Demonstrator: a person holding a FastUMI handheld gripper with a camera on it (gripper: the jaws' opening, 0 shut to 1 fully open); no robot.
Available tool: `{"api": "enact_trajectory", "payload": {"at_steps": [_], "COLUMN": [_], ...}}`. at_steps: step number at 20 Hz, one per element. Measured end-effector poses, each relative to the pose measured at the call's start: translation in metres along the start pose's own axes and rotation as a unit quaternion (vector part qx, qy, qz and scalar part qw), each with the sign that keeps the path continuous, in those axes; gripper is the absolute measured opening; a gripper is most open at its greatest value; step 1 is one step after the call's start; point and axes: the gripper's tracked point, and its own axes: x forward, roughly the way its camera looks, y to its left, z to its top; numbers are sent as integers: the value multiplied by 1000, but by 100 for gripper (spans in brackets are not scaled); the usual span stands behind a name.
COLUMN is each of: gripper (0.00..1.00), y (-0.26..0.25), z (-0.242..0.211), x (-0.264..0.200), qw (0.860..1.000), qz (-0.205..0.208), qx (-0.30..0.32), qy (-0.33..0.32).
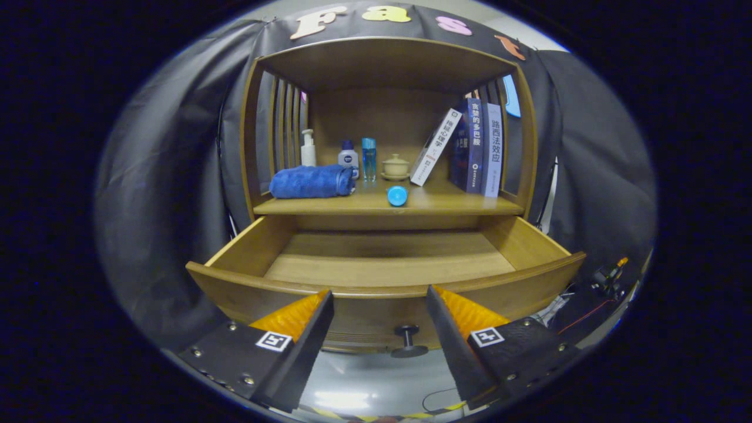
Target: Pull open the drawer, take out the items inside it, and place them on the countertop above the cabinet.
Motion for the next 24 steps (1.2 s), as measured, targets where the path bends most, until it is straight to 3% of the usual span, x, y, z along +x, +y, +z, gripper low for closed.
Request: {"api": "enact_trajectory", "payload": {"at_steps": [14, 20, 24], "gripper": [96, 95, 91], "y": [8, 8, 4], "z": [53, 63, 63], "x": [127, 146, 150], "qw": [1000, 1000, 1000], "qz": [-1, 16, 10], "qx": [-1, 10, -17], "qy": [5, 7, 7]}}
